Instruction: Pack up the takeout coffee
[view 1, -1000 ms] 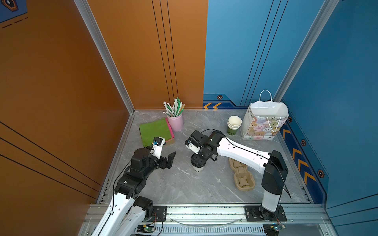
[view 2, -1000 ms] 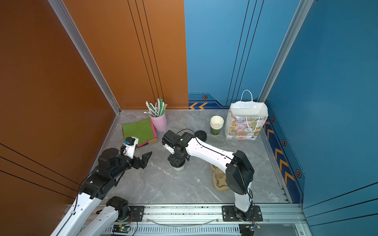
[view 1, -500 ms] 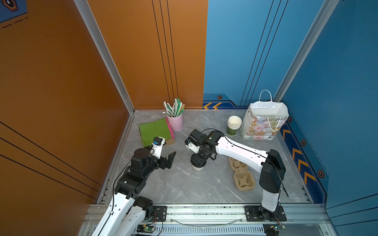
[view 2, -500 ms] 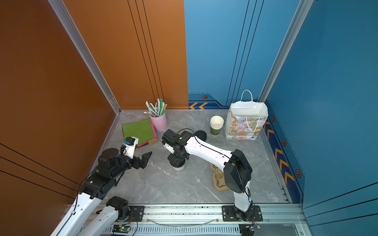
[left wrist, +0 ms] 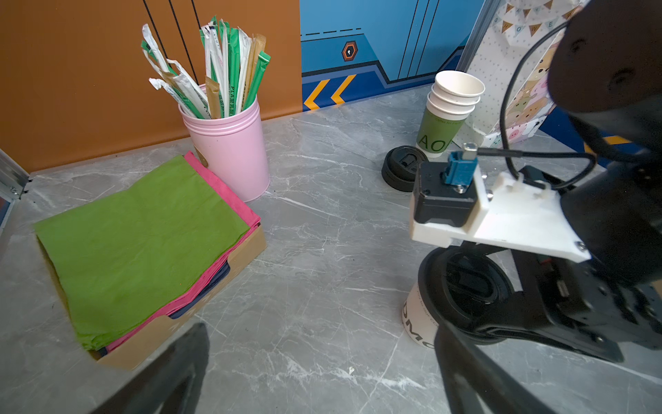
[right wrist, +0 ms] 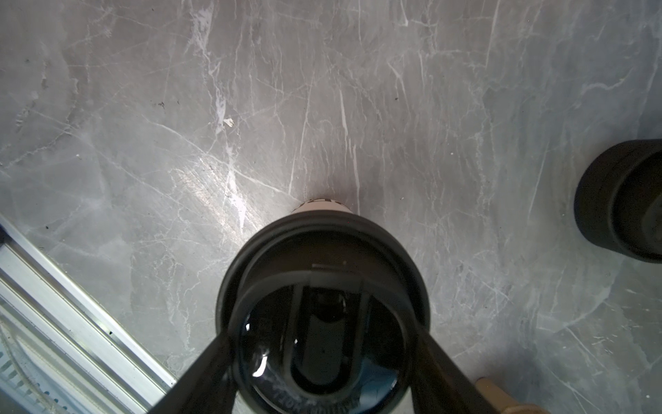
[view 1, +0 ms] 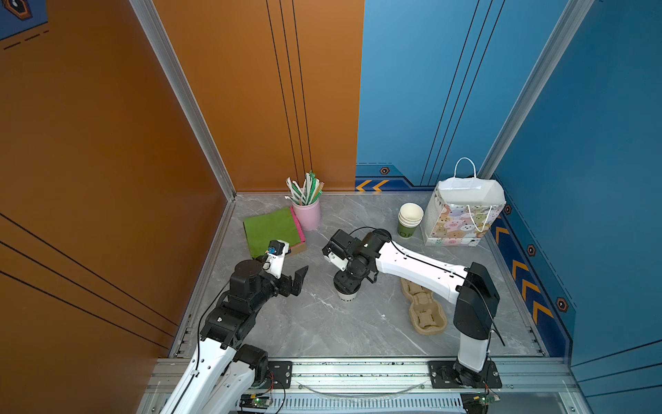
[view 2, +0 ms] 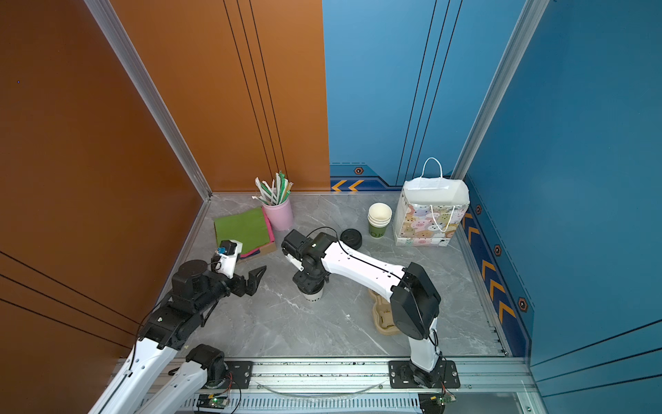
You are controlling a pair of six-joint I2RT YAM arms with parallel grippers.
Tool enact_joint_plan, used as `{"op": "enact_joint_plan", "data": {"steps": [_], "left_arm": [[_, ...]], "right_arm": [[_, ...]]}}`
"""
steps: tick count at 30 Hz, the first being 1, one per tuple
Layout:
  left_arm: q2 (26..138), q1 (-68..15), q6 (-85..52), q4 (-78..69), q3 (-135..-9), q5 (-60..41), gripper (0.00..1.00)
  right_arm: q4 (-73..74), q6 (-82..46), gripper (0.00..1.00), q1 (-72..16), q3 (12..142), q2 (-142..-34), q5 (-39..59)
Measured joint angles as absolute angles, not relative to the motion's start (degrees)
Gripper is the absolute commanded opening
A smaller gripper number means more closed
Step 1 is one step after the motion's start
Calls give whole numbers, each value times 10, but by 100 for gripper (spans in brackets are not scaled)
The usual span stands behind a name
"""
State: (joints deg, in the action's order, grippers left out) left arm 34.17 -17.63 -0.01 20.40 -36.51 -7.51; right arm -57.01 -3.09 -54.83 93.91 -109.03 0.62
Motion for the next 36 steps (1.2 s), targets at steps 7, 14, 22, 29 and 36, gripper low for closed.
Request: {"op": "enact_joint_plan", "data": {"steps": [7,14,22,29,36], "left_arm": [[342,-176,0,204,-365,-75,98],[341,-176,0,204,-365,-75,98],[341,-176,0,204,-365,-75,98],[338,-176,-26,204,-365,-76,98],[391,-176,-152,204,-391,-128,95]], "right_arm": [[-559,-42,61,-555,927,-1087,-7],[-552,-54,61,-564,921,-1087,-24],[-548,-57,60,-562,917,-1086,-27],[-548,-56,60,-561,917,-1083,-25],[-542,-41,61,-553,912,-1077,-11]]}}
